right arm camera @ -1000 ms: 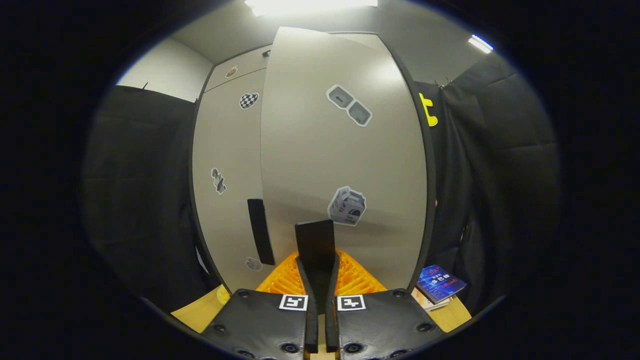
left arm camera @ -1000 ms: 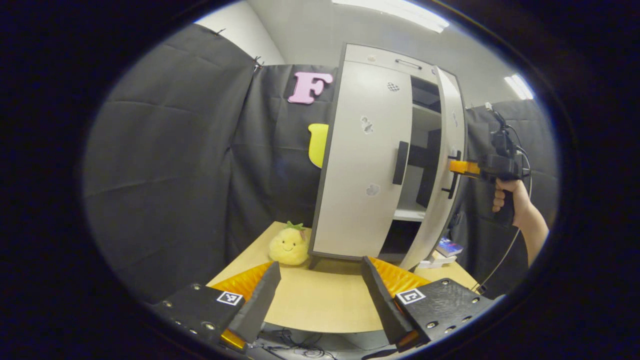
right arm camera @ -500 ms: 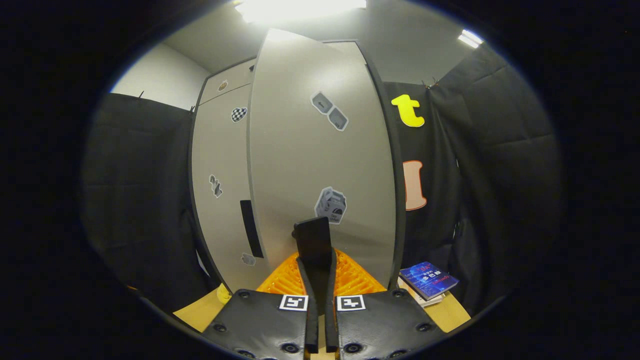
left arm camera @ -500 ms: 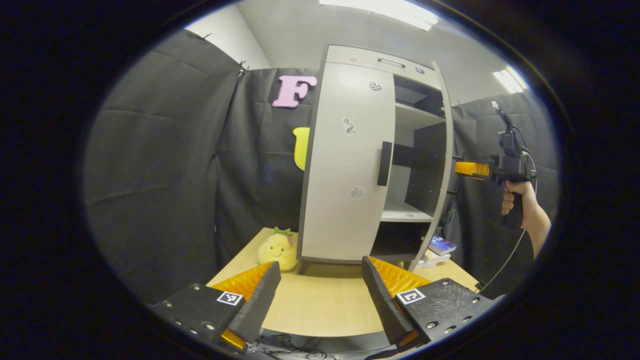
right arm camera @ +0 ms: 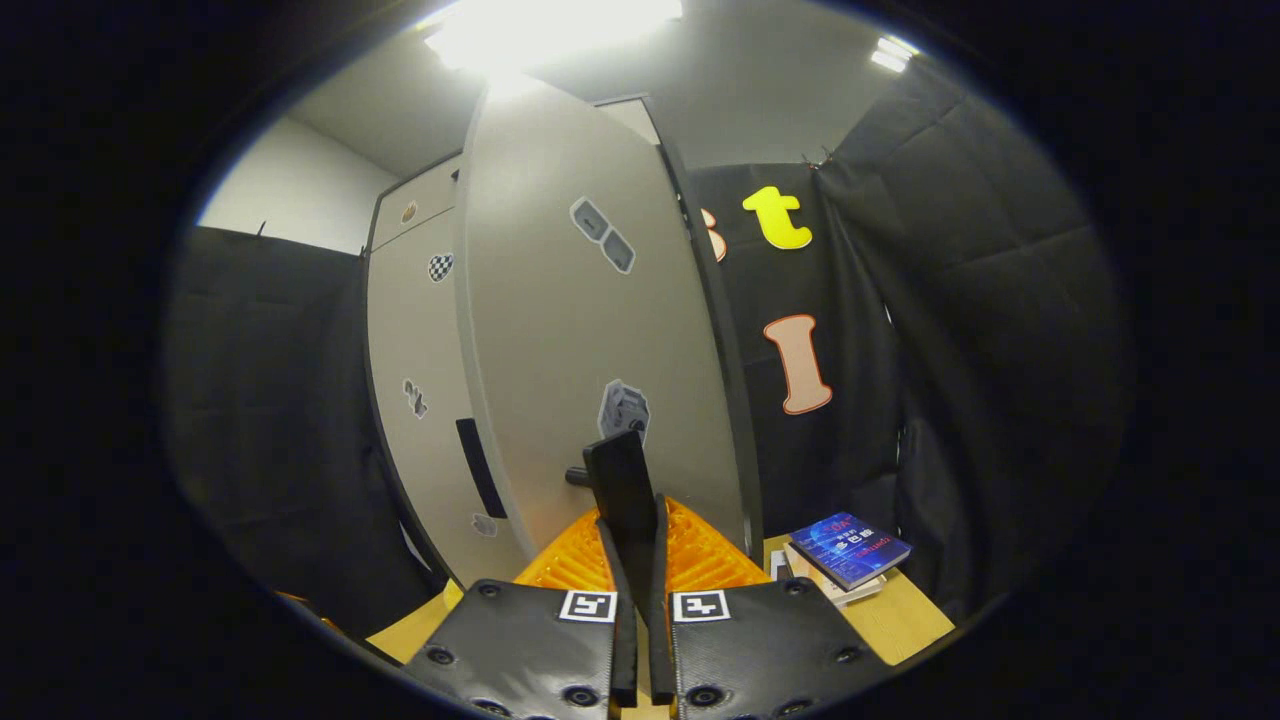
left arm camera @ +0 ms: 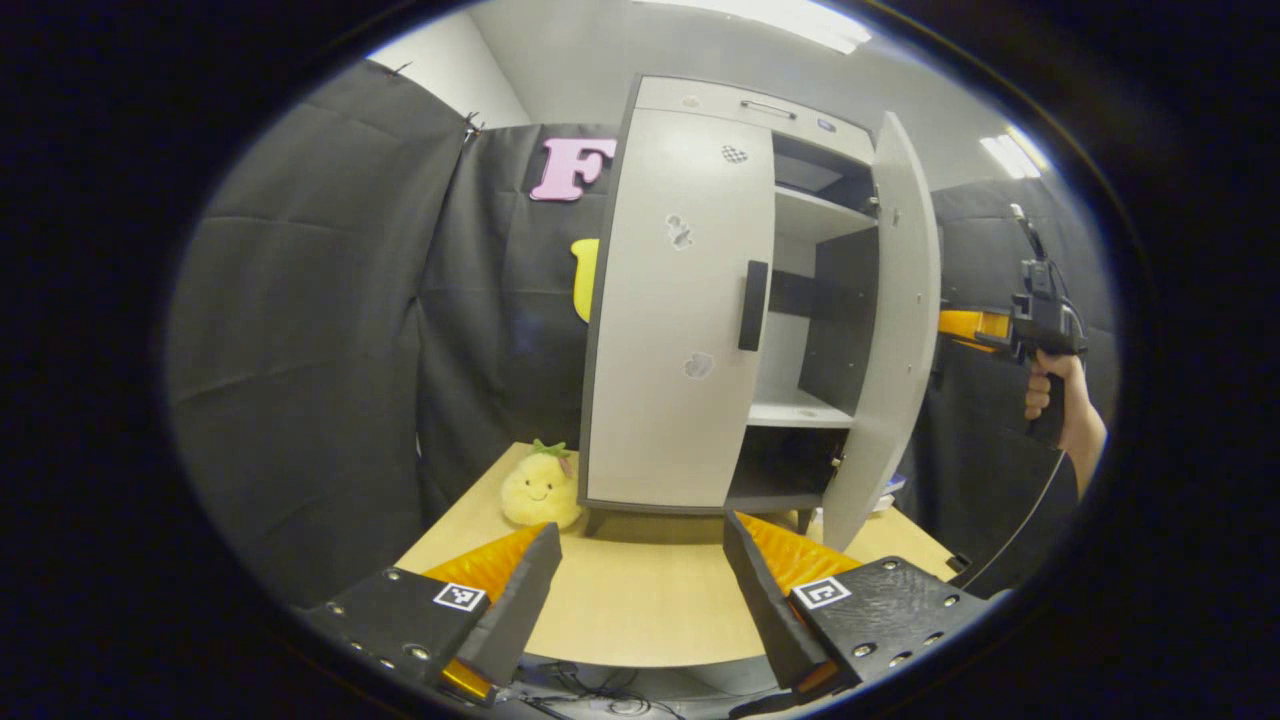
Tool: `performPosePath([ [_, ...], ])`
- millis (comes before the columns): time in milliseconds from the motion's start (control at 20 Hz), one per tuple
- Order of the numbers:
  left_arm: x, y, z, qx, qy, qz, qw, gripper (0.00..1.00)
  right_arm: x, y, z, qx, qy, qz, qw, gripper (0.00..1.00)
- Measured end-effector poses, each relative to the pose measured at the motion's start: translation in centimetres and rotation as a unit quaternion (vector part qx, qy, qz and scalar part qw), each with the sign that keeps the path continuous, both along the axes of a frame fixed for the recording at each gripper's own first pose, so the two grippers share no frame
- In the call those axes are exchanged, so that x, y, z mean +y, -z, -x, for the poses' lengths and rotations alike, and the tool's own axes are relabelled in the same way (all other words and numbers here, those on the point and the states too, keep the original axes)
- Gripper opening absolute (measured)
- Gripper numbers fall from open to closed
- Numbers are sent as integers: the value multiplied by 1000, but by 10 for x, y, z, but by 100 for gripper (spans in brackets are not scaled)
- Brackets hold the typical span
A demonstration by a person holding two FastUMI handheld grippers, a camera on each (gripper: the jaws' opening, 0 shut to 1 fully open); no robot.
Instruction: Open the right door of the double-door shoe cabinet with the right hand, and open the left door with the left hand.
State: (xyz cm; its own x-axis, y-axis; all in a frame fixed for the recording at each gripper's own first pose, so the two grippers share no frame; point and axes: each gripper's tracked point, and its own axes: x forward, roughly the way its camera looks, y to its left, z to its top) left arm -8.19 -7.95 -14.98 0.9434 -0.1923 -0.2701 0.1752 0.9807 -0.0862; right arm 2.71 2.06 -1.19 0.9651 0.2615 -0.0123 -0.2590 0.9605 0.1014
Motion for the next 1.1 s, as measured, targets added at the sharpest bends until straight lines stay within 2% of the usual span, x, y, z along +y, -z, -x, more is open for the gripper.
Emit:
performPosePath([
  [150,-6,9,0,11,6,8,1000,96,-20,-1,0,1,6,1,1000,6],
  [200,-13,11,0,14,14,10,1000,95,-26,-2,-1,1,13,0,1000,10],
  [250,-19,13,0,17,22,13,1000,95,-35,-3,-1,0,21,-1,1000,6],
  [350,-26,18,0,25,32,16,999,95,-53,-7,-3,1,39,-3,999,6],
  [550,-38,25,-1,36,39,20,998,95,-98,-11,-12,-1,55,34,998,4],
  [650,-41,26,-3,41,35,18,998,94,-94,-12,-11,9,16,16,1000,2],
  [700,-43,23,-4,40,35,18,998,94,-92,-10,-11,12,5,13,1000,5],
  [800,-47,15,-2,36,34,17,999,95,-96,-10,-14,6,5,12,1000,9],
  [900,-47,9,-2,30,34,13,999,95,-96,-11,-13,6,13,2,1000,2],
  [1100,-37,4,-4,16,31,3,999,95,-97,-9,-10,9,24,-8,1000,5],
])
